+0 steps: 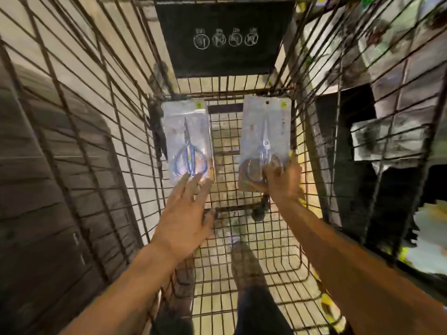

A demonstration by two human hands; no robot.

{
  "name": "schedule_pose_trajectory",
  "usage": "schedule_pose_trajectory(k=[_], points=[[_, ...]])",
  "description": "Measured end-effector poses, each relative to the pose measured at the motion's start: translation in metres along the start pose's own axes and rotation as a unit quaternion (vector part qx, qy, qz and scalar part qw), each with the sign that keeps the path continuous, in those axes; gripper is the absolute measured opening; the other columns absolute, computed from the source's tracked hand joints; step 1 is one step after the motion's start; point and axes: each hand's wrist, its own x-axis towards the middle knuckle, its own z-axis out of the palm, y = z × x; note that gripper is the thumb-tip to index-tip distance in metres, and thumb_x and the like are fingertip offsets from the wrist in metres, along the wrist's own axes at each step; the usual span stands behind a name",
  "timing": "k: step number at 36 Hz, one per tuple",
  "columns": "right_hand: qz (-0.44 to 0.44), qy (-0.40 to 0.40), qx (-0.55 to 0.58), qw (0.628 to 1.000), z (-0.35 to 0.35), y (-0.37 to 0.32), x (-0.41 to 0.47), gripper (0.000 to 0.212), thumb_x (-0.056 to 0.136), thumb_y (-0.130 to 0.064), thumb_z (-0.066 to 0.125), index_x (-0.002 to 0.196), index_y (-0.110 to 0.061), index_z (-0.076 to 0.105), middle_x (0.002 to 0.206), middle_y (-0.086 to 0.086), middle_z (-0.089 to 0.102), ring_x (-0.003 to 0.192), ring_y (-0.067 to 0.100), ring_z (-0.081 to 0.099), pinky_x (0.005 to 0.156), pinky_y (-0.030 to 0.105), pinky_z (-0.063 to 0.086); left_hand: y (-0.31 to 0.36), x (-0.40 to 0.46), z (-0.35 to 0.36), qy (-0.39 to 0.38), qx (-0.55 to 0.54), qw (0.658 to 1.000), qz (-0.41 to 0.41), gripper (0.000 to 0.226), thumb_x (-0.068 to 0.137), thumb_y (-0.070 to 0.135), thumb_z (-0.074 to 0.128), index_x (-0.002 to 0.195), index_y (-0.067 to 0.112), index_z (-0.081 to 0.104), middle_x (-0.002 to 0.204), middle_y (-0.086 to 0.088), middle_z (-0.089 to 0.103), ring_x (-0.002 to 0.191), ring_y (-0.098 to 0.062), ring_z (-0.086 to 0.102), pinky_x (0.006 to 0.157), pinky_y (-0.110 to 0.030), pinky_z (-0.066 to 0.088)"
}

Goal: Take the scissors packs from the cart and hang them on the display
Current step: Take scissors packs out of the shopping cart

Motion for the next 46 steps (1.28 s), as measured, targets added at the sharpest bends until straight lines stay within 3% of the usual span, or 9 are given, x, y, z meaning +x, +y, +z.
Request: schedule_pose_trajectory(k=[4,8,16,19,23,26,32,38,46], points=[[0.057,0.028,0.093,0.994,0.002,0.002,-0.007,0.023,0.088,-0.023,0.073,0.105,-0.015,0.060,0.109,0.005,0.064,0.097,0.022,0.068,0.059,0.017,0.057,0.005,-0.001,-0.006,0.008,-0.011,1.000,0.002,0.077,0.094,0.054,0.024,0.164,0.021,0.022,0.171,-0.007,0.019,0.159,-0.029,0.007,0.128,-0.035,0.002],[0.053,0.056,0.162,0.984,-0.003,-0.001,-0.015,0.038,0.084,-0.020,0.079,0.113,-0.019,0.054,0.117,0.001,0.055,0.102,0.019,0.061,0.079,0.027,0.057,0.007,-0.004,-0.006,0.003,-0.024,1.000,0.003,0.076,0.095,0.056,0.021,0.165,0.026,0.015,0.172,-0.002,0.011,0.160,-0.023,-0.002,0.123,-0.029,-0.006],[0.116,-0.027,0.350,0.929,-0.020,-0.013,-0.028,0.046,0.085,0.002,0.075,0.105,-0.031,0.051,0.110,0.002,0.069,0.096,0.019,0.071,0.058,0.027,0.060,0.016,0.002,-0.004,-0.042,-0.068,0.996,-0.044,0.078,0.094,0.063,0.014,0.164,0.030,0.013,0.170,0.001,0.019,0.158,-0.020,0.008,0.130,-0.039,0.012],[0.139,-0.050,0.366,0.919,-0.030,-0.013,-0.036,0.039,0.089,-0.010,0.076,0.109,-0.034,0.053,0.118,0.006,0.072,0.103,0.024,0.072,0.076,0.044,0.063,0.018,0.008,-0.009,-0.036,-0.141,0.987,-0.064,0.070,0.101,0.060,0.030,0.164,0.033,0.017,0.169,0.005,0.025,0.156,-0.016,0.017,0.128,-0.039,0.018],[0.162,-0.091,0.379,0.907,-0.046,-0.022,-0.054,0.041,0.087,-0.020,0.079,0.121,-0.031,0.057,0.116,0.001,0.074,0.104,0.025,0.073,0.082,0.055,0.062,0.031,0.022,-0.024,-0.035,-0.382,0.915,-0.124,0.065,0.096,0.057,0.059,0.152,0.051,0.027,0.151,0.020,0.047,0.133,-0.006,0.054,0.110,-0.036,0.047],[0.141,-0.160,0.420,0.882,-0.058,-0.032,-0.077,0.032,0.093,-0.012,0.070,0.115,-0.034,0.062,0.111,-0.004,0.077,0.094,0.013,0.076,0.066,0.033,0.063,0.043,0.030,-0.032,-0.023,-0.565,0.809,-0.162,0.079,0.084,0.046,0.072,0.150,0.050,0.028,0.135,0.020,0.062,0.109,0.007,0.066,0.084,-0.015,0.050],[0.087,-0.235,0.383,0.889,-0.059,-0.036,-0.104,0.040,0.098,-0.016,0.063,0.134,-0.032,0.057,0.117,-0.009,0.075,0.105,0.014,0.074,0.076,0.031,0.063,0.050,0.030,-0.035,0.027,-0.614,0.772,-0.162,0.073,0.092,0.011,0.075,0.153,0.030,0.041,0.131,0.007,0.071,0.123,-0.017,0.067,0.110,-0.050,0.048],[0.058,-0.167,0.281,0.943,-0.044,-0.024,-0.074,0.047,0.090,-0.036,0.072,0.133,-0.041,0.054,0.124,-0.010,0.066,0.109,0.007,0.067,0.089,0.036,0.057,0.036,0.024,-0.036,0.099,-0.576,0.796,-0.156,0.078,0.098,-0.006,0.061,0.157,0.034,0.030,0.133,0.003,0.070,0.120,-0.028,0.069,0.103,-0.064,0.050],[0.045,0.017,0.128,0.991,-0.007,-0.007,-0.002,0.075,0.085,-0.041,0.076,0.145,-0.011,0.042,0.132,0.010,0.053,0.120,0.028,0.055,0.091,0.044,0.056,0.026,0.018,-0.046,0.157,-0.519,0.832,-0.120,0.088,0.098,-0.005,0.059,0.162,0.038,0.016,0.135,0.032,0.051,0.108,0.025,0.057,0.087,-0.005,0.051]])
